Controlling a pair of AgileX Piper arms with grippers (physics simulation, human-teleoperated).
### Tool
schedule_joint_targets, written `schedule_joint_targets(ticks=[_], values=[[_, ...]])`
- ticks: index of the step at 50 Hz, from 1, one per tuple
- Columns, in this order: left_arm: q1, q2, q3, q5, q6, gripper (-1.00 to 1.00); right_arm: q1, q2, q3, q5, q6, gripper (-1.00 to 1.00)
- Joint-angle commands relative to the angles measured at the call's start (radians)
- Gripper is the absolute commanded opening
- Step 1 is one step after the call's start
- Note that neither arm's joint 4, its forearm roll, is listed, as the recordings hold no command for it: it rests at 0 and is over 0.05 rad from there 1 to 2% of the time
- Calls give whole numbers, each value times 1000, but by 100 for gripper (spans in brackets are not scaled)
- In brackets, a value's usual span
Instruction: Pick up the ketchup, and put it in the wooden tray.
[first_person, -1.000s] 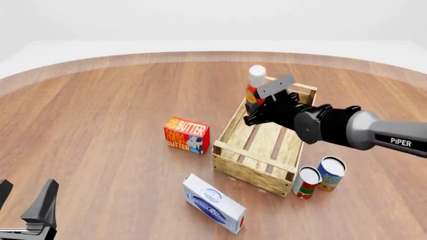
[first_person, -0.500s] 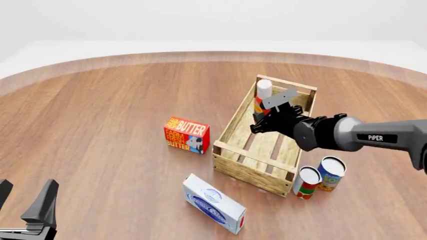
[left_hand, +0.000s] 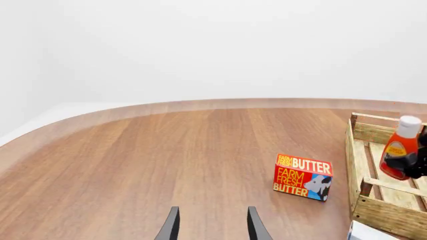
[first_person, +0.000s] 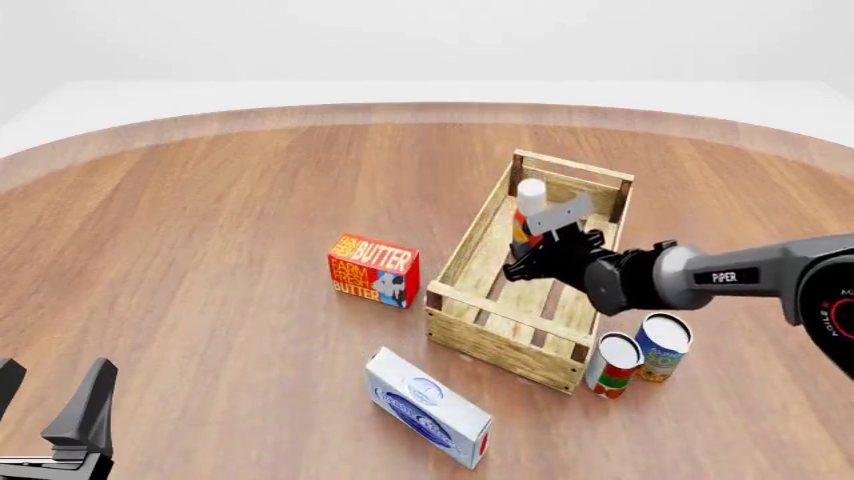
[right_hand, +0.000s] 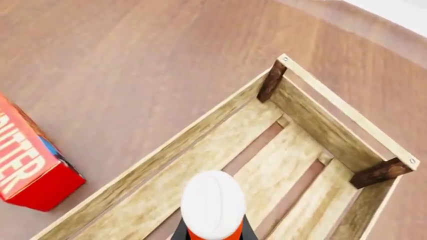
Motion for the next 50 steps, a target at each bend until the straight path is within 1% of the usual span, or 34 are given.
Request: schedule_joint_targets(ticks=[1,15,43,44,50], values=[[0,0,0,0,0,100,-4,33,-8,-22,23,-100],[0,0,0,0,0,100,-7,76,-35,-28,20,-100],[0,0,0,0,0,100,-20,127,-27,-56,30,-100],[0,0,0,0,0,100,-19,126,-26,-56,32,100],[0,0,0,0,0,100,-24,116,-23,-53,33,100]])
